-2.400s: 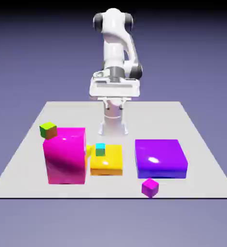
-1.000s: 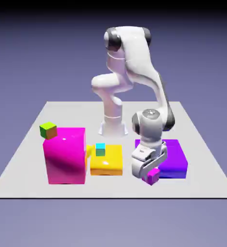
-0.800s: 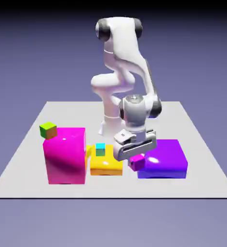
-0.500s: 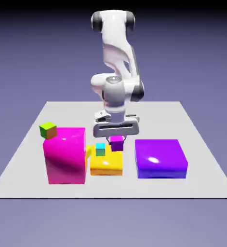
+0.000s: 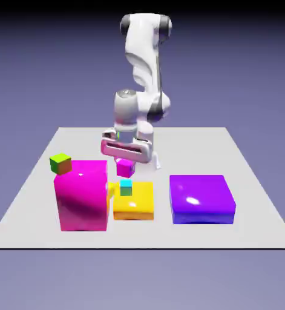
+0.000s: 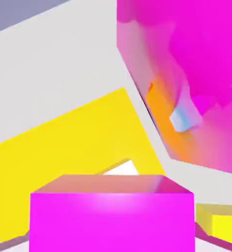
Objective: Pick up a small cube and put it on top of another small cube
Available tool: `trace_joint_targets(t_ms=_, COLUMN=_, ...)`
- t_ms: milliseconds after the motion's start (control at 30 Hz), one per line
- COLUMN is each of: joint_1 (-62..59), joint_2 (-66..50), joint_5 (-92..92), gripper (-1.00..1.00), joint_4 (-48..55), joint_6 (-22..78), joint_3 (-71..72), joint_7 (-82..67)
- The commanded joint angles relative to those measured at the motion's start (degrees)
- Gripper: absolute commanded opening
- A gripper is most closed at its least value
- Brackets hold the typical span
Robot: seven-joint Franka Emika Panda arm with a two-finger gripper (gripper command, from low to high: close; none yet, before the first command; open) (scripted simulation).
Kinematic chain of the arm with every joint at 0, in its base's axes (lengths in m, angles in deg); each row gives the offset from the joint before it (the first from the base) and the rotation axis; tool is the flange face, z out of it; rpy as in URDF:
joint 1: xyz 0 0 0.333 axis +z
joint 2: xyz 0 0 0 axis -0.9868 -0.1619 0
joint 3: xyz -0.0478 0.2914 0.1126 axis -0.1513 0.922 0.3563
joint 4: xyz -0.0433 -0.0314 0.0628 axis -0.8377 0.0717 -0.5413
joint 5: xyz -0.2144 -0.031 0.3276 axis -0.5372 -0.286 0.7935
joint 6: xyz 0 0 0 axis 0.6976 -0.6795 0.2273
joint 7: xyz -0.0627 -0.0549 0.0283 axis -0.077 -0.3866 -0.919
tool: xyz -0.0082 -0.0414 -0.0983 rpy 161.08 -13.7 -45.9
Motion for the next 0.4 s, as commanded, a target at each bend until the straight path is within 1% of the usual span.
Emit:
trace_joint_targets(t_ms=0, joint_1=-0.1, joint_2=-2.1, joint_5=-0.1, gripper=-1.00, joint_4=-0.3, joint_6=-2.4, joint_3=0.0, joint_7=0.1)
trace_joint_targets(t_ms=33, joint_1=-0.1, joint_2=-2.4, joint_5=-0.2, gripper=-1.00, joint_4=-0.4, joint_6=-2.7, joint_3=0.1, joint_7=0.1)
trace_joint_targets(t_ms=67, joint_1=-0.1, joint_2=-2.4, joint_5=-0.2, gripper=1.00, joint_4=-0.4, joint_6=-2.7, joint_3=0.1, joint_7=0.1)
trace_joint_targets(t_ms=100, joint_1=-0.1, joint_2=-2.4, joint_5=-0.2, gripper=1.00, joint_4=-0.4, joint_6=-2.7, joint_3=0.1, joint_7=0.1)
trace_joint_targets(t_ms=333, joint_1=0.6, joint_2=12.2, joint_5=0.7, gripper=1.00, joint_4=1.9, joint_6=14.0, joint_3=-0.3, joint_7=-0.5)
trace_joint_targets(t_ms=367, joint_1=0.6, joint_2=12.4, joint_5=0.7, gripper=1.00, joint_4=1.9, joint_6=14.4, joint_3=-0.3, joint_7=-0.5)
